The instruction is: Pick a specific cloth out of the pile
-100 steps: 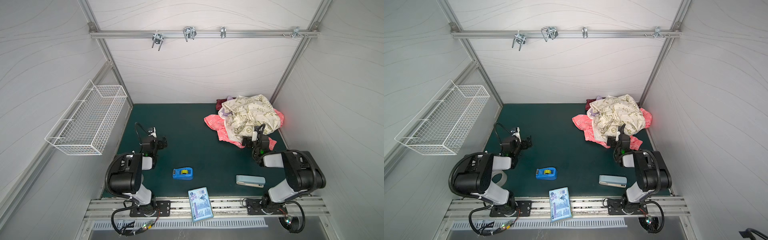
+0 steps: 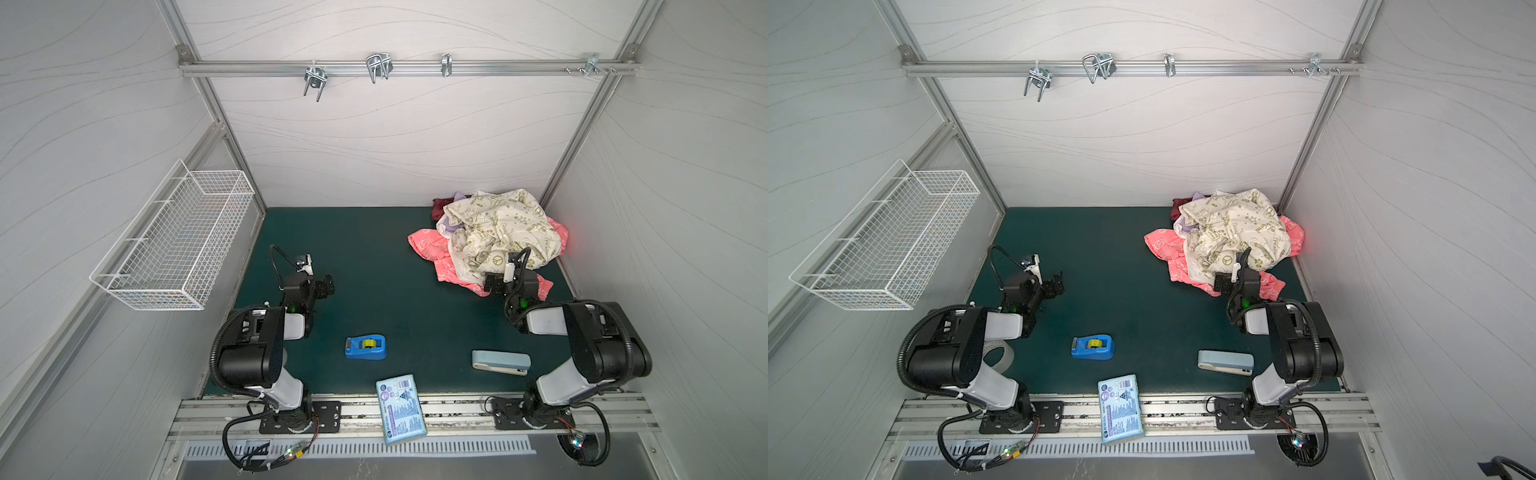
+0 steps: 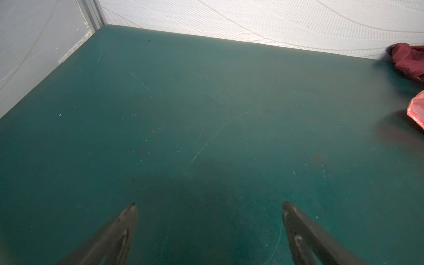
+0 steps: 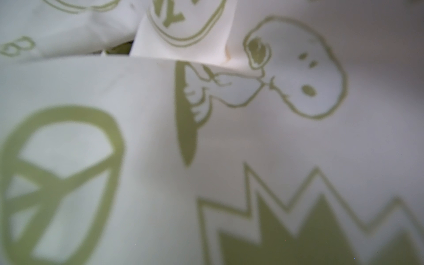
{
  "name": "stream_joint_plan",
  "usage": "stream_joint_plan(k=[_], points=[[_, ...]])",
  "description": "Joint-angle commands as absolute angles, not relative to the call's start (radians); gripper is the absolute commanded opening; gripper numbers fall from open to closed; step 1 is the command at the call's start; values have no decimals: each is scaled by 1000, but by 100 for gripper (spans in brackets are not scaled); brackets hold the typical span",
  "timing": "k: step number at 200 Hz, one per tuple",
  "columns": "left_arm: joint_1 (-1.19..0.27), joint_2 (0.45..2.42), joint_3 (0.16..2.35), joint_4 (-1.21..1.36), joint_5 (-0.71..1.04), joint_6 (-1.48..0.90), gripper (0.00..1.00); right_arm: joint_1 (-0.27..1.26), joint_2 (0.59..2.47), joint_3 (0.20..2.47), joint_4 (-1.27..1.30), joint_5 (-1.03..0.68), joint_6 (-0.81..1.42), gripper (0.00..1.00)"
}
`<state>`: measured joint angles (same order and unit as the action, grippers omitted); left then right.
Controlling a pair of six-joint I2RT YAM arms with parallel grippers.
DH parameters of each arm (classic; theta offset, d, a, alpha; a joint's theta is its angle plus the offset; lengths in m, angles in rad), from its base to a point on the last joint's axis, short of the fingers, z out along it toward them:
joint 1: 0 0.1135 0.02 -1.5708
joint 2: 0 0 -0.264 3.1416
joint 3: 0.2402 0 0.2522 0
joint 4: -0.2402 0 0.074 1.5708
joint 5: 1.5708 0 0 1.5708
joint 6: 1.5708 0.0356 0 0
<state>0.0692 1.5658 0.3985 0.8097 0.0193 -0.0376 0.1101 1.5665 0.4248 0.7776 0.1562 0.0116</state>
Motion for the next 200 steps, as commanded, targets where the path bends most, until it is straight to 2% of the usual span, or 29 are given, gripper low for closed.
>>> stream_joint_plan(k=[1,114,129,149,180,200], points=[[68,1557,428,836,25,-38,99,112,1572,443,793,147,17,99],[68,1554,426,838,23,-37,99,109,1565,437,799,142,17,99],[67,1530,440,802,17,-40,99,117,1553,438,795,210,28,99],[67,1445,482,643,-3,-49,99,126,1481,488,647,258,39,99],[66,1342,461,623,-21,-56,98,172,1351,542,449,301,23,99],[66,1255,501,495,-9,-96,98,192,1265,590,270,315,60,99]])
